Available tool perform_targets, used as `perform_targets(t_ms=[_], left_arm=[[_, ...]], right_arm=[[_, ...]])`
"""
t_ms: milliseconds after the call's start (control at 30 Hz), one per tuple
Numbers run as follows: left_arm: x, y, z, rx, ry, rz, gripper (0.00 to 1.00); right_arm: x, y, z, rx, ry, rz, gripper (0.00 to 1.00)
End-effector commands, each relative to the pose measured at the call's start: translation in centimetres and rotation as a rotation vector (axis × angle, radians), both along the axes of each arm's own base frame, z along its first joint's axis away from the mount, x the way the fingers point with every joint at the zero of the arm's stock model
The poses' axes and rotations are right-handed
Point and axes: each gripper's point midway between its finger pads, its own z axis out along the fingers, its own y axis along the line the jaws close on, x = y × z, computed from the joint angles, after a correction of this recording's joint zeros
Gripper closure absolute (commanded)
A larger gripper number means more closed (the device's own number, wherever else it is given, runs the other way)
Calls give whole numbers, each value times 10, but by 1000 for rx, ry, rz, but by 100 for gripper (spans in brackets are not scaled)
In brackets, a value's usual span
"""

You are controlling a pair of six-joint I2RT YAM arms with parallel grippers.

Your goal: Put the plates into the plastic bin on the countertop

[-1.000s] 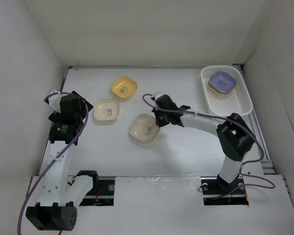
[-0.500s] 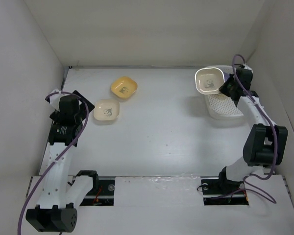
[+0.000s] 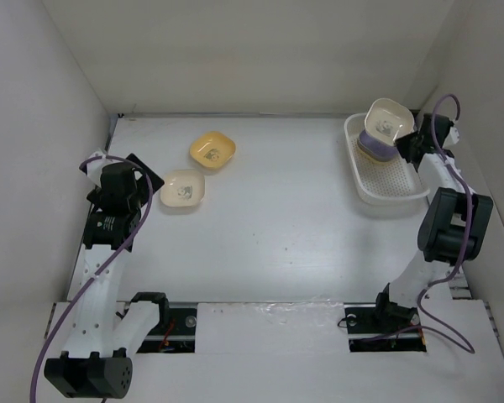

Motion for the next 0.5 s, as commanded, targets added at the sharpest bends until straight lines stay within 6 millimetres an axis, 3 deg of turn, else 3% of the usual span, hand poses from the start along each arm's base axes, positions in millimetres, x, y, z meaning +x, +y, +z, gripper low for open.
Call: perform_targets(t_ms=[0, 67, 133, 367, 467], left_arm=[[3, 0, 11, 12, -47, -15, 0], [4, -2, 10, 7, -47, -23, 0], [2, -2, 13, 7, -56, -23, 0], [4, -4, 15, 2, -65, -31, 0], [4, -3, 14, 10, -62, -35, 0]], right_arm=[[19, -7, 28, 39, -80, -97, 100], [15, -15, 10, 45, -22, -153, 100], [20, -19, 15, 36, -34, -164, 100], [20, -21, -12, 38, 62, -169, 93], [28, -15, -10, 39, 55, -142, 92]])
